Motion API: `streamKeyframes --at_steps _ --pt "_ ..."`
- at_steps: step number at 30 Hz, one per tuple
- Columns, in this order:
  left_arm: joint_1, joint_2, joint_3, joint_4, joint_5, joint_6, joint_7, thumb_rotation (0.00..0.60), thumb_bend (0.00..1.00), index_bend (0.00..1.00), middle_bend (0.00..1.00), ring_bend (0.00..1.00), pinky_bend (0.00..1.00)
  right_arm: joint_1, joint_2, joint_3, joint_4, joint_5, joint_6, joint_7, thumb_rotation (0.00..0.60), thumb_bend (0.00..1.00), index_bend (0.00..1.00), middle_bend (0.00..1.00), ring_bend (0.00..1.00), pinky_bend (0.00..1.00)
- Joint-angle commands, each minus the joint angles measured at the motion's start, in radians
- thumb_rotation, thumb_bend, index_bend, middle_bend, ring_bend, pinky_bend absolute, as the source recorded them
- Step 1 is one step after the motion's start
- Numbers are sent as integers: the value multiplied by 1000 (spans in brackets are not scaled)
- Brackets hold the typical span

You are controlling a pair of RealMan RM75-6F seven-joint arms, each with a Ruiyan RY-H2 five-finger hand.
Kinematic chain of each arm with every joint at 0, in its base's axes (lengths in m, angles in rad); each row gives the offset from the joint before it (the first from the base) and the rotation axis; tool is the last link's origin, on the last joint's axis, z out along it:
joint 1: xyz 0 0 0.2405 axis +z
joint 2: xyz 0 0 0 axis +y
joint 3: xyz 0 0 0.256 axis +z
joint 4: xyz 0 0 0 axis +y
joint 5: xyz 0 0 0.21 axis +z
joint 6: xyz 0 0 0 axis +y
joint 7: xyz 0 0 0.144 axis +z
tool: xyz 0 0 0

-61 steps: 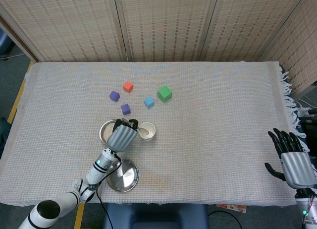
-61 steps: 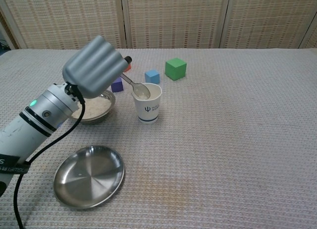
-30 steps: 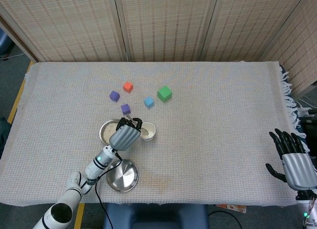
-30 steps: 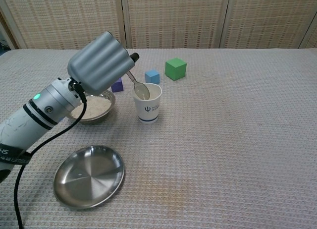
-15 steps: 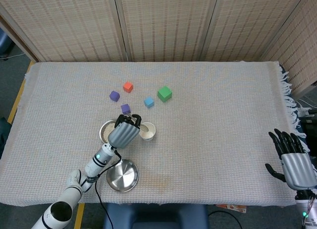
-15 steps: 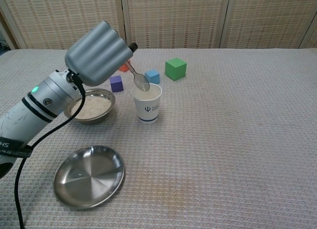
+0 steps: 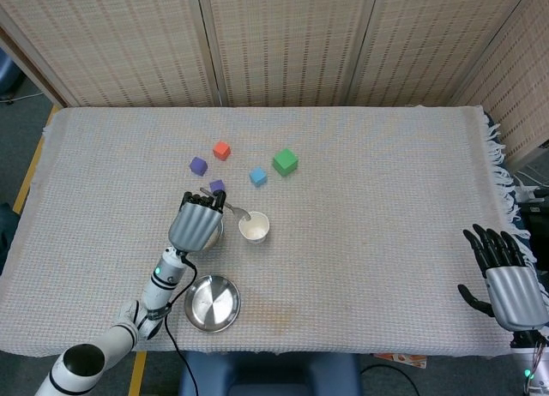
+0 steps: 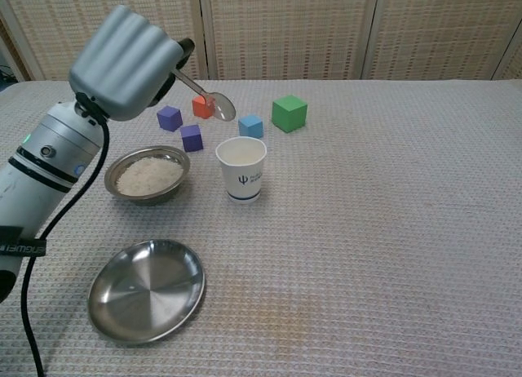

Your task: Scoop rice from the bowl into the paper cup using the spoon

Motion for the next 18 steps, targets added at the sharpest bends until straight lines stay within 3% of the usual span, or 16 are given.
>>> streamKeyframes --at_steps 1,4,9,14,16,18 --pt "122 195 13 -430 -41 -23 75 600 440 636 1000 1000 1000 -1 1 -3 -3 -7 2 3 600 153 0 0 0 0" --pt "179 299 43 -669 -75 -63 158 600 439 636 1000 1000 1000 -2 3 -8 -7 -16 2 6 600 153 0 0 0 0" --pt "249 409 109 -917 -105 -112 267 600 440 635 1000 1000 1000 -5 8 -18 -13 -39 10 15 600 153 0 0 0 0" --pt "273 428 140 -973 -111 -132 293 600 438 635 1000 1000 1000 -6 10 -21 -15 -49 13 19 600 153 0 0 0 0" --pt "300 429 185 -990 -122 -168 321 600 439 635 1000 1000 1000 -6 12 -29 -19 -67 15 24 600 152 0 0 0 0" --pt "319 413 196 -981 -136 -182 328 600 439 635 1000 1000 1000 -7 14 -35 -20 -80 18 31 600 152 0 0 0 0"
